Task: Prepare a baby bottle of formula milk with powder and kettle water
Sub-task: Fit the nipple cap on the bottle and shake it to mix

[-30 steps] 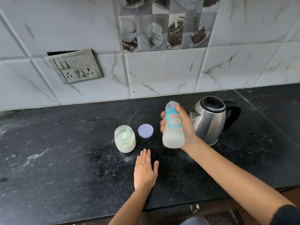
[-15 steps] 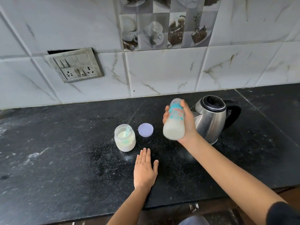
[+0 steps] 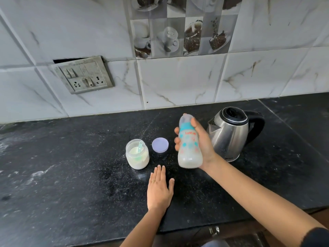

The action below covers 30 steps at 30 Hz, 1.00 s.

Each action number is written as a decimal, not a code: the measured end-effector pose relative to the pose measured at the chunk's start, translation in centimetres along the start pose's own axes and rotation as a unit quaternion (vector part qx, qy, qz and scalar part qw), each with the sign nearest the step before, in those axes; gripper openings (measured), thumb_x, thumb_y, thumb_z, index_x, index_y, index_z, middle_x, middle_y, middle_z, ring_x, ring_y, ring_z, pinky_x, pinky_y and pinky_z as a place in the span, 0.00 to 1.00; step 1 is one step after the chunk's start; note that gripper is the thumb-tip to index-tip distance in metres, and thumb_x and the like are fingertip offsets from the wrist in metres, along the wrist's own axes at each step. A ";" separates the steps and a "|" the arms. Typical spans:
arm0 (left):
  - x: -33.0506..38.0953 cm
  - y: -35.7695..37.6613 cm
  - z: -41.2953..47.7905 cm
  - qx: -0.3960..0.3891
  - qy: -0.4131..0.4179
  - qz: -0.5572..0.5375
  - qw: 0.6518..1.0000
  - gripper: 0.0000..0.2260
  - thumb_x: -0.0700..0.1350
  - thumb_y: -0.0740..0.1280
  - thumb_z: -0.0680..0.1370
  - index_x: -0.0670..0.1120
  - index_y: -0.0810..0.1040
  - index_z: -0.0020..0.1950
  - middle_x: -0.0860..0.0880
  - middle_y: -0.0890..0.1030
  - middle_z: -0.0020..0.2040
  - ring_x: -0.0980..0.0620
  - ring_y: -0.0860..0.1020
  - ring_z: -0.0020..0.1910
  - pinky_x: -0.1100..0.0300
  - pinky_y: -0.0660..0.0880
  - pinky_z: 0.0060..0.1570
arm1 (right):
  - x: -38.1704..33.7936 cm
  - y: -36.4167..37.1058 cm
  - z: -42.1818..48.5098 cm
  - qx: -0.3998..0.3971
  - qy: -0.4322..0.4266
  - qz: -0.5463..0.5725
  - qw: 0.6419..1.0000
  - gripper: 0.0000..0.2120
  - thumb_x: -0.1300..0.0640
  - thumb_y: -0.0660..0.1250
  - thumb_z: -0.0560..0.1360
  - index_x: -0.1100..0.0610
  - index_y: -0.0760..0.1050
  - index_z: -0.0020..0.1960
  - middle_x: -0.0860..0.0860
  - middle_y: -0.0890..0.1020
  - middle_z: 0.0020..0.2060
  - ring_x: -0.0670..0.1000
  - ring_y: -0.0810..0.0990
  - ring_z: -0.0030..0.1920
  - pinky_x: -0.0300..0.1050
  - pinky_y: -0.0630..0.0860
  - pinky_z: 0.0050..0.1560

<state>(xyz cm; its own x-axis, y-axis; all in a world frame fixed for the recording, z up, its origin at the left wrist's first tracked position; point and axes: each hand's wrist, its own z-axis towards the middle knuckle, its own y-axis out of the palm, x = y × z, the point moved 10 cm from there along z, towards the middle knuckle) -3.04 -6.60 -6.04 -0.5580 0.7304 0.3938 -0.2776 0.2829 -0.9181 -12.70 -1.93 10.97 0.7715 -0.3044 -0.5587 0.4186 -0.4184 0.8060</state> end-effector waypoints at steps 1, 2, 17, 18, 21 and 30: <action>0.0 0.0 0.0 0.001 0.000 0.000 1.000 0.36 0.63 0.37 0.74 0.46 0.52 0.78 0.49 0.52 0.78 0.54 0.48 0.77 0.63 0.36 0.71 | 0.3 0.3 -0.3 -0.006 0.000 -0.028 1.000 0.12 0.46 0.63 0.73 0.52 0.79 0.50 0.53 0.78 0.39 0.52 0.78 0.29 0.43 0.77 0.29; 0.1 0.0 0.0 0.003 0.000 -0.002 1.000 0.35 0.63 0.37 0.75 0.46 0.52 0.78 0.49 0.52 0.78 0.54 0.48 0.77 0.63 0.36 0.71 | 0.3 0.4 -0.4 -0.003 -0.003 -0.034 0.999 0.12 0.46 0.63 0.73 0.51 0.76 0.52 0.53 0.78 0.39 0.52 0.77 0.29 0.43 0.77 0.29; 0.1 -0.3 -0.1 0.003 0.001 0.002 1.000 0.35 0.63 0.37 0.75 0.46 0.51 0.78 0.49 0.51 0.78 0.54 0.47 0.77 0.63 0.36 0.70 | -0.8 -0.3 1.1 0.041 -0.010 0.067 0.997 0.17 0.44 0.64 0.74 0.58 0.74 0.47 0.52 0.78 0.36 0.50 0.78 0.28 0.40 0.78 0.29; 0.1 -0.2 0.0 0.002 0.000 0.003 1.000 0.35 0.63 0.37 0.75 0.46 0.51 0.78 0.49 0.51 0.78 0.54 0.47 0.77 0.63 0.35 0.71 | -0.3 -0.3 1.0 0.025 -0.003 0.038 0.999 0.17 0.44 0.65 0.73 0.59 0.73 0.50 0.52 0.79 0.37 0.51 0.78 0.28 0.41 0.77 0.29; 0.1 -0.1 0.0 0.002 -0.004 0.003 1.000 0.35 0.63 0.38 0.75 0.46 0.52 0.78 0.49 0.52 0.78 0.55 0.48 0.77 0.63 0.36 0.71 | 0.6 0.3 0.5 -0.024 -0.001 -0.042 0.999 0.22 0.46 0.68 0.70 0.53 0.68 0.60 0.54 0.79 0.39 0.53 0.78 0.30 0.44 0.77 0.30; 0.2 -0.2 -0.1 0.001 -0.004 0.002 1.000 0.36 0.63 0.36 0.73 0.47 0.51 0.78 0.49 0.51 0.78 0.55 0.47 0.77 0.63 0.36 0.71 | 0.2 -0.6 0.2 0.000 -0.001 -0.040 0.999 0.17 0.46 0.65 0.73 0.53 0.71 0.57 0.54 0.79 0.38 0.52 0.78 0.29 0.43 0.77 0.30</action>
<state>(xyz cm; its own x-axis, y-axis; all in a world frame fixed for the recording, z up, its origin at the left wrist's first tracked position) -3.04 -6.48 -5.81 -0.5652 0.7266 0.3906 -0.2765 0.2792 -0.9196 -12.94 -1.93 10.34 0.7350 -0.2719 -0.6211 0.4780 -0.4420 0.7591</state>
